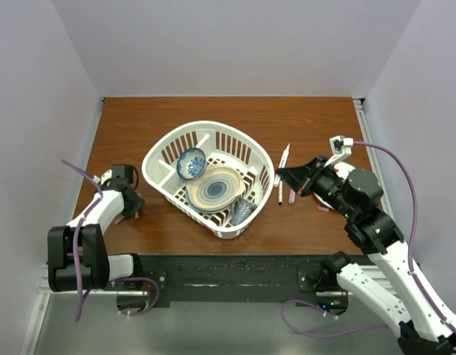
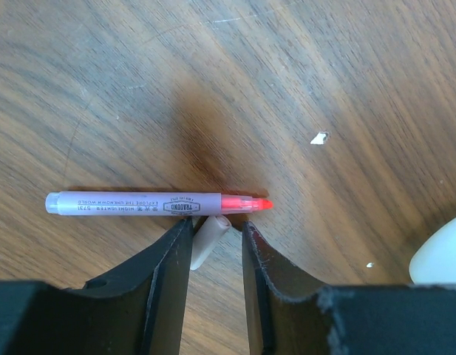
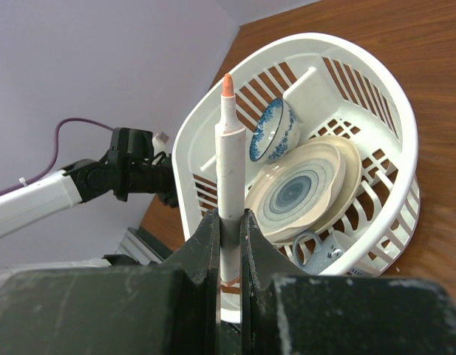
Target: Insert the pens into the pen caps
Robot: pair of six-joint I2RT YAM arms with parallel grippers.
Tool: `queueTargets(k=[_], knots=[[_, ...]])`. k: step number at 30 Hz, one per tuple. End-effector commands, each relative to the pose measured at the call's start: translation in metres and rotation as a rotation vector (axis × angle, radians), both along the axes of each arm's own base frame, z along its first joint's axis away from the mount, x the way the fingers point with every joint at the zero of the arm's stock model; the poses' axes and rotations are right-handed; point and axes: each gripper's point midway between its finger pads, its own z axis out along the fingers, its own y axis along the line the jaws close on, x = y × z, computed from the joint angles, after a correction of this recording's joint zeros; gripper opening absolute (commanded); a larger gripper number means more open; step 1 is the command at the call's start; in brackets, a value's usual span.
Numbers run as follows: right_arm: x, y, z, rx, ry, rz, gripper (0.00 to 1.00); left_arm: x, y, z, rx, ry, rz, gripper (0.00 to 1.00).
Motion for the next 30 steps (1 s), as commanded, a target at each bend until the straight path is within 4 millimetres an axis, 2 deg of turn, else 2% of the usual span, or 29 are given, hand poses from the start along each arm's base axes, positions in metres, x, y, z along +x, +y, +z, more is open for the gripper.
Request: queueTargets(k=[1,7,17,20,24,28,30], knots=[[-0.002,-0.005,0.022,0.022,-0.057,-0.017,0.00,-0.004,-0.008,-0.009,-0.022,0.014,-0.009,0.37],[-0.002,-0.005,0.023,0.025,-0.059,-0.019,0.00,-0.007,-0.010,-0.012,-0.021,0.029,-0.014,0.31],[-0.002,-0.007,0.026,0.026,-0.059,-0.031,0.00,-0.019,-0.017,-0.025,-0.011,0.106,-0.021,0.29],[-0.003,-0.008,0.028,0.022,-0.062,-0.030,0.00,-0.020,-0.017,-0.026,-0.009,0.106,-0.017,0.21],[-0.005,-0.010,0.031,0.024,-0.069,-0.034,0.00,-0.024,-0.025,-0.030,-0.027,0.114,-0.037,0.00],[-0.006,-0.009,0.032,0.029,-0.068,-0.030,0.00,-0.026,-0.028,-0.025,-0.045,0.097,-0.031,0.00],[-0.006,-0.008,0.032,0.034,-0.063,-0.026,0.00,-0.020,-0.030,-0.012,-0.057,0.050,-0.030,0.00]])
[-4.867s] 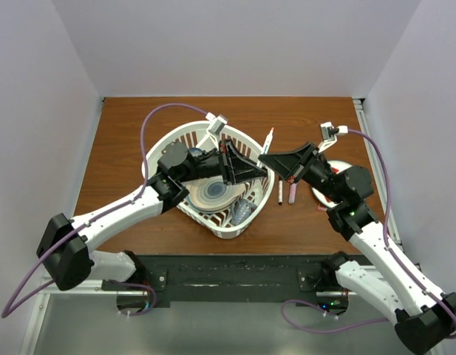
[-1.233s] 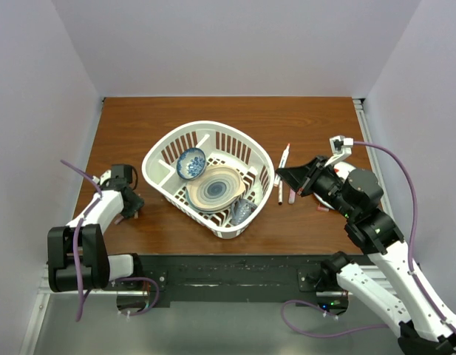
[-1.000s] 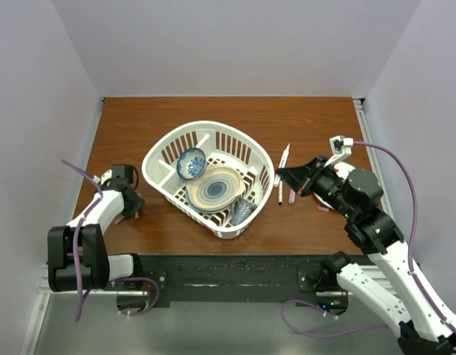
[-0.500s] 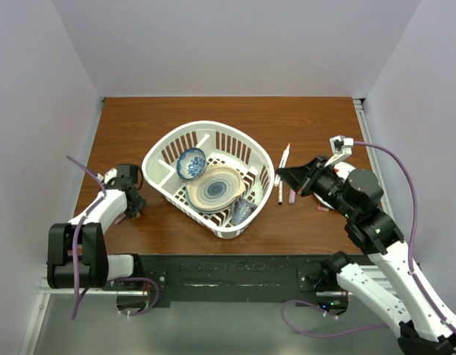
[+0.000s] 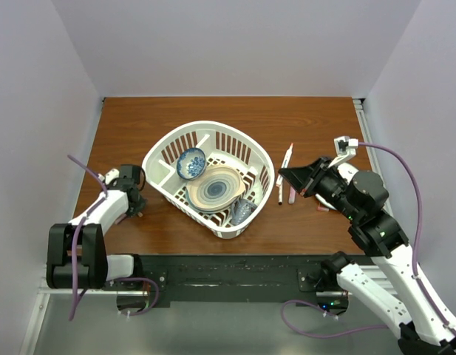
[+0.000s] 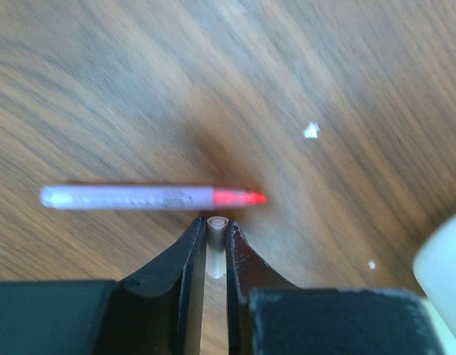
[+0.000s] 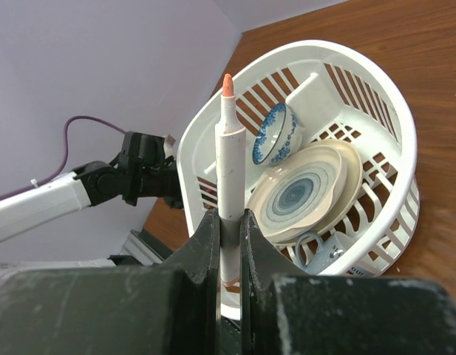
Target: Insert the pens into the pen caps
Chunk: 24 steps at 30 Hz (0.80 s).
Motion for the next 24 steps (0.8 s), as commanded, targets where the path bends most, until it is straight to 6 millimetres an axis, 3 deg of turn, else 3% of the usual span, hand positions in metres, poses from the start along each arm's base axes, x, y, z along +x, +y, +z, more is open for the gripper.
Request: queueTargets(k=[1,5,6,8,9,11,12,14,15,18,20,21,22,24], knots=[[-0.003,-0.002,0.025,0.033,-0.053,-0.004,0.00,-0.016,-0.026,0.001,-0.132,0.022,-0.005,0.00],[-0.005,0.006,0.024,0.027,-0.036,0.047,0.00,0.004,-0.027,0.053,-0.140,-0.126,-0.008,0.00],[-0.005,0.009,0.021,0.020,-0.025,0.061,0.00,0.013,-0.027,0.079,-0.138,-0.208,-0.012,0.00],[-0.007,0.013,0.022,0.017,-0.024,0.090,0.00,0.017,-0.023,0.105,-0.122,-0.272,-0.010,0.00],[-0.006,0.015,0.019,0.009,-0.013,0.098,0.00,0.025,-0.021,0.135,-0.110,-0.355,0.001,0.00],[-0.008,0.020,0.020,0.004,-0.017,0.134,0.00,0.022,-0.012,0.160,-0.083,-0.395,0.050,0.00],[-0.008,0.022,0.022,-0.001,-0.028,0.148,0.00,0.022,0.001,0.186,-0.030,-0.455,0.105,0.00],[-0.007,0.026,0.027,-0.008,-0.027,0.167,0.00,0.016,0.013,0.204,0.013,-0.489,0.173,0.00],[-0.008,0.028,0.027,-0.014,-0.025,0.184,0.00,0.016,0.023,0.223,0.056,-0.539,0.213,0.00],[-0.010,0.036,0.031,-0.020,-0.029,0.240,0.00,0.021,0.030,0.258,0.076,-0.641,0.246,0.00],[-0.012,0.044,0.034,-0.021,-0.036,0.293,0.00,0.033,0.026,0.282,0.072,-0.726,0.192,0.00],[-0.019,0.050,0.038,-0.015,-0.058,0.352,0.00,0.042,0.012,0.295,0.021,-0.777,0.115,0.00],[-0.021,0.053,0.038,-0.016,-0.065,0.387,0.00,0.057,0.003,0.321,0.027,-0.878,0.009,0.00],[-0.023,0.060,0.035,-0.035,-0.072,0.449,0.00,0.072,-0.035,0.351,-0.070,-1.001,-0.211,0.00]])
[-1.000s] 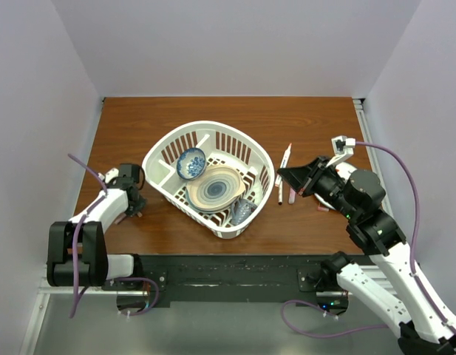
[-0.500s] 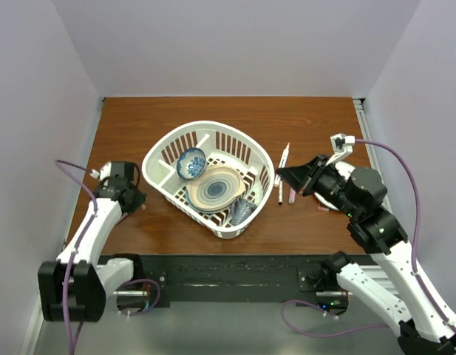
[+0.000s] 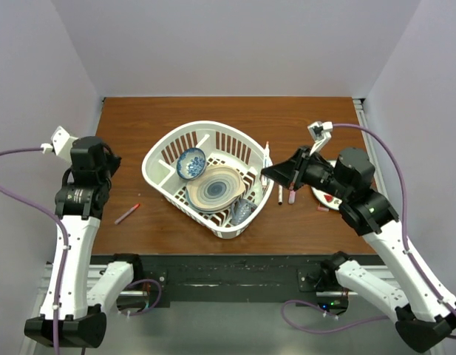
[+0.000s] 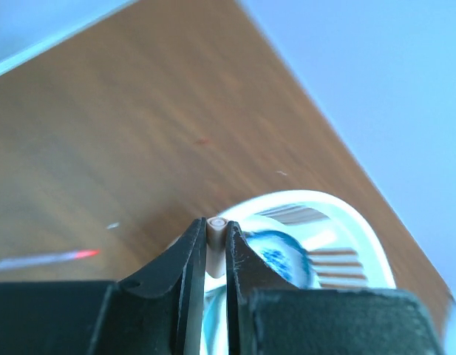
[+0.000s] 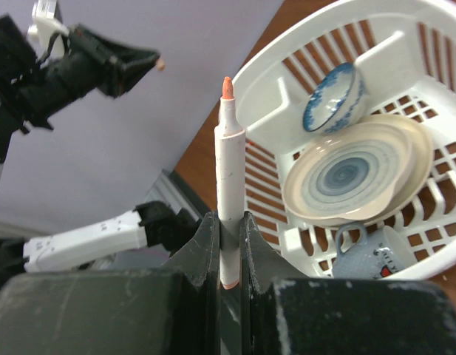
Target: Insert the pens into the pen caps
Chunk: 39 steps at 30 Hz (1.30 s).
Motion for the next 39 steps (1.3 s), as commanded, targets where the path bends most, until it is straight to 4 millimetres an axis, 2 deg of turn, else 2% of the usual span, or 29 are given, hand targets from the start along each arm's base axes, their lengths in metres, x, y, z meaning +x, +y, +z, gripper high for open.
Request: queueTargets(k=[1,2,3,4,5,6,7,8,9,10,11,12,13,14,15,16,17,19,23,30,39], knots=[[-0.018,0.019,0.024,0.014,-0.109,0.200,0.00,0.036,-0.056,0.086,0.084,-0.323,-0.399,0.00],[-0.017,0.021,0.021,0.010,-0.108,0.213,0.00,0.035,-0.082,0.092,0.062,-0.366,-0.549,0.00],[-0.016,0.024,0.021,0.018,-0.114,0.225,0.00,0.037,-0.093,0.104,0.062,-0.426,-0.606,0.00],[-0.018,0.027,0.021,0.028,-0.115,0.252,0.00,0.036,-0.103,0.109,0.027,-0.459,-0.652,0.00],[-0.019,0.031,0.020,0.041,-0.111,0.274,0.00,0.031,-0.126,0.106,-0.015,-0.477,-0.777,0.00],[-0.015,0.037,0.016,0.060,-0.092,0.290,0.00,0.030,-0.137,0.118,-0.025,-0.543,-0.833,0.00],[-0.018,0.043,0.013,0.070,-0.079,0.321,0.00,0.027,-0.149,0.121,-0.085,-0.568,-0.879,0.00],[-0.018,0.049,0.010,0.076,-0.065,0.337,0.00,0.020,-0.174,0.116,-0.134,-0.573,-0.980,0.00],[-0.016,0.056,0.004,0.070,-0.053,0.352,0.00,0.016,-0.186,0.131,-0.135,-0.651,-1.030,0.00],[-0.022,0.065,0.001,0.062,-0.045,0.378,0.00,0.010,-0.199,0.135,-0.171,-0.673,-1.075,0.00],[-0.021,0.069,-0.001,0.056,-0.048,0.367,0.00,0.003,-0.221,0.129,-0.210,-0.669,-1.150,0.00],[-0.020,0.075,-0.002,0.055,-0.051,0.369,0.00,-0.004,-0.230,0.142,-0.211,-0.735,-1.190,0.00],[-0.026,0.082,-0.001,0.059,-0.058,0.392,0.00,-0.010,-0.238,0.146,-0.237,-0.757,-1.223,0.00],[-0.025,0.086,-0.002,0.058,-0.063,0.387,0.00,-0.017,-0.251,0.142,-0.266,-0.763,-1.275,0.00],[-0.025,0.089,-0.002,0.060,-0.059,0.389,0.00,-0.024,-0.255,0.153,-0.270,-0.827,-1.296,0.00],[-0.027,0.095,0.000,0.071,-0.071,0.400,0.00,-0.029,-0.258,0.155,-0.310,-0.842,-1.308,0.00],[-0.026,0.097,0.000,0.075,-0.073,0.400,0.00,-0.031,-0.263,0.148,-0.342,-0.835,-1.322,0.00],[-0.027,0.103,0.002,0.093,-0.088,0.403,0.00,-0.035,-0.267,0.150,-0.390,-0.854,-1.333,0.00],[-0.025,0.108,0.002,0.097,-0.095,0.397,0.00,-0.035,-0.277,0.133,-0.432,-0.813,-1.353,0.00],[-0.026,0.116,0.001,0.099,-0.084,0.409,0.00,-0.040,-0.283,0.133,-0.460,-0.836,-1.366,0.00],[-0.024,0.114,0.004,0.112,-0.084,0.379,0.00,-0.045,-0.287,0.128,-0.463,-0.820,-1.366,0.00]])
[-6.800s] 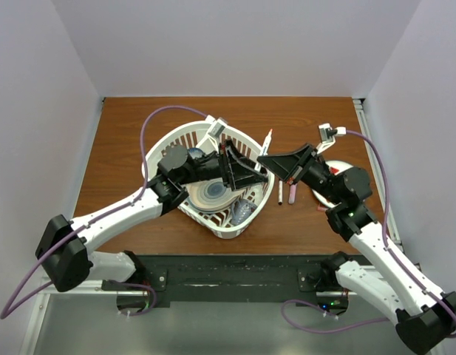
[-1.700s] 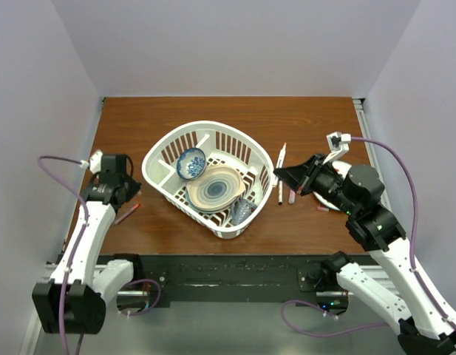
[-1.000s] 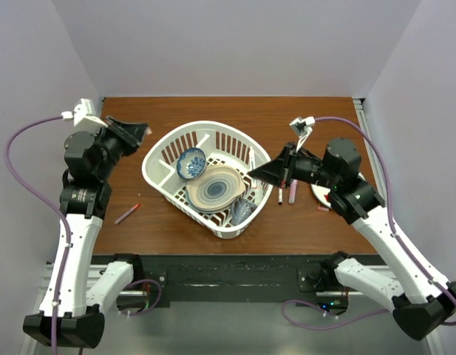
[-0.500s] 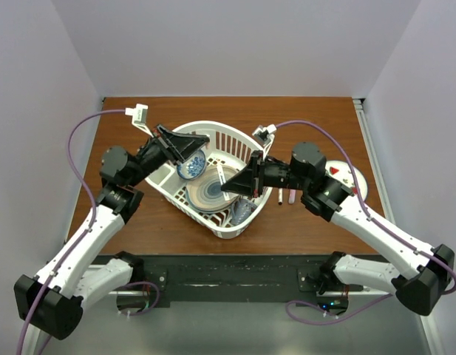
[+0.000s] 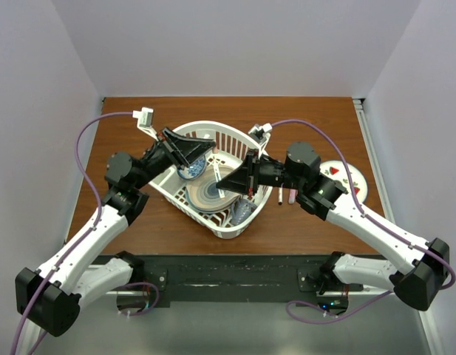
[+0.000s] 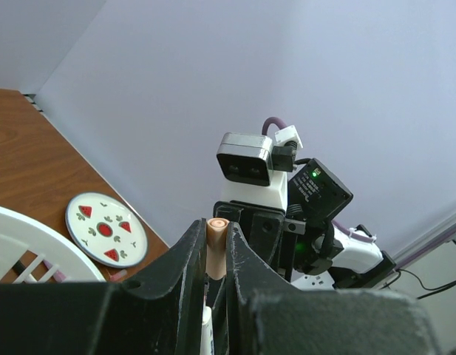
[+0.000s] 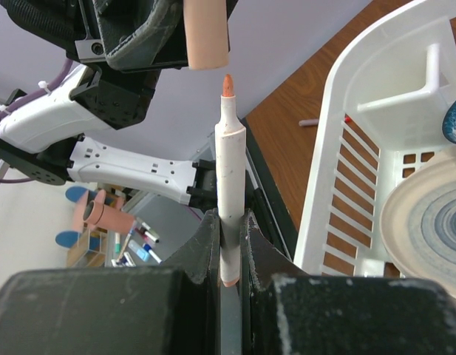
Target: Insert the pens into the pen caps
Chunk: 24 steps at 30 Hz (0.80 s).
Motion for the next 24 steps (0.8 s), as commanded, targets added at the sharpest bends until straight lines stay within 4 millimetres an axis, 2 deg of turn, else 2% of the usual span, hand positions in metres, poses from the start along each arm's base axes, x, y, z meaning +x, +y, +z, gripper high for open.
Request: queueTargets(k=[1,9,15,19,24], knots=[[0.001,-0.002,0.022,0.065,-0.045,-0.028,0.00,-0.006,0.002,0.005,-0.022,-0.031,0.009,0.00],[-0.001,-0.004,0.022,0.070,-0.047,-0.031,0.00,-0.005,0.000,0.001,-0.023,-0.016,0.017,0.00],[-0.002,-0.004,0.014,0.058,-0.038,-0.028,0.00,-0.003,0.003,0.009,-0.041,-0.026,0.036,0.00],[-0.003,-0.005,0.014,0.060,-0.036,-0.027,0.00,-0.001,0.005,0.017,-0.048,-0.030,0.056,0.00],[-0.004,-0.007,0.017,0.065,-0.041,-0.035,0.00,0.001,0.006,0.017,-0.043,-0.026,0.070,0.00]])
